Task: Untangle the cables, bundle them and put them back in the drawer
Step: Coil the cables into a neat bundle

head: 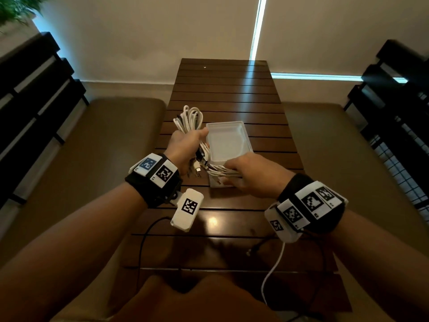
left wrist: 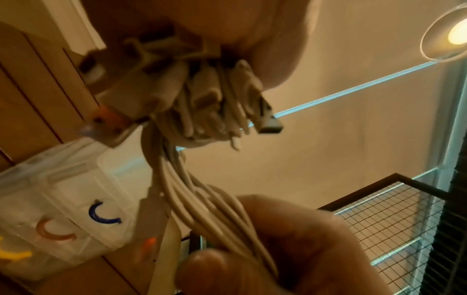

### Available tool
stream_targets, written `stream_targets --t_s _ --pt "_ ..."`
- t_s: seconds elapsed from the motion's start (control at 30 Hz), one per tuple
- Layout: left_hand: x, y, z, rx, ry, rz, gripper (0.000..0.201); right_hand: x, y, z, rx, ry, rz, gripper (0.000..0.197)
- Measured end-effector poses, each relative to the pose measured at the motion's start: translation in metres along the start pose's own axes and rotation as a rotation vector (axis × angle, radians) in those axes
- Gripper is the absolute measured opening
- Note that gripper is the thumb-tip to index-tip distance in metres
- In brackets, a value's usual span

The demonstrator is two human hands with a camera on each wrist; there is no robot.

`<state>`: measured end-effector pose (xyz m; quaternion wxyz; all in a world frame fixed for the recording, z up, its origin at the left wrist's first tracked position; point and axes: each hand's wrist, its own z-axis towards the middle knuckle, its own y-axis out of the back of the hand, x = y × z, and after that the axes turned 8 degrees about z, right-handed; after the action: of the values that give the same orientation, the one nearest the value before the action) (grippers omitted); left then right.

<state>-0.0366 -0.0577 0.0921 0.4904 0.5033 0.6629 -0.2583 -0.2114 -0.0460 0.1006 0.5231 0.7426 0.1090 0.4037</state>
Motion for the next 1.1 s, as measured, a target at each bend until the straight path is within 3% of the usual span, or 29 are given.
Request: stream_targets --t_s 0.13,0.33,0.47,0.67,0.9,1.0,1.1 --pt "-0.003 -0.001 -0.002 0.098 -0.059 0.238 0.026 0.005 0.011 0.005 -0.041 0.143 -0.158 0.019" --pt "-0.006 0.004 -0.012 0.414 -0.094 0.511 0.009 -0.002 0.027 0.018 -0.122 0.185 0.072 0.018" --pt "0.003 0.014 -0.007 0.541 -0.004 0.478 0.058 -0.011 0.033 0.022 -0.217 0.215 0.108 0.033" --pt "0.009 0.018 -0.005 0.649 0.018 0.446 0.063 -0.013 0.032 0.03 -0.313 0.228 0.171 0.047" --pt "0.01 0.018 -0.006 0.797 0.112 0.481 0.053 -0.011 0.027 0.038 -0.317 0.276 -0.034 0.036" --pt "0.008 0.017 -0.006 0.767 0.09 0.542 0.028 -0.01 0.029 0.041 -0.255 0.283 -0.058 0.035" --pt "0.009 0.015 -0.005 0.68 0.064 0.568 0.018 -0.013 0.035 0.043 -0.14 0.195 0.033 0.031"
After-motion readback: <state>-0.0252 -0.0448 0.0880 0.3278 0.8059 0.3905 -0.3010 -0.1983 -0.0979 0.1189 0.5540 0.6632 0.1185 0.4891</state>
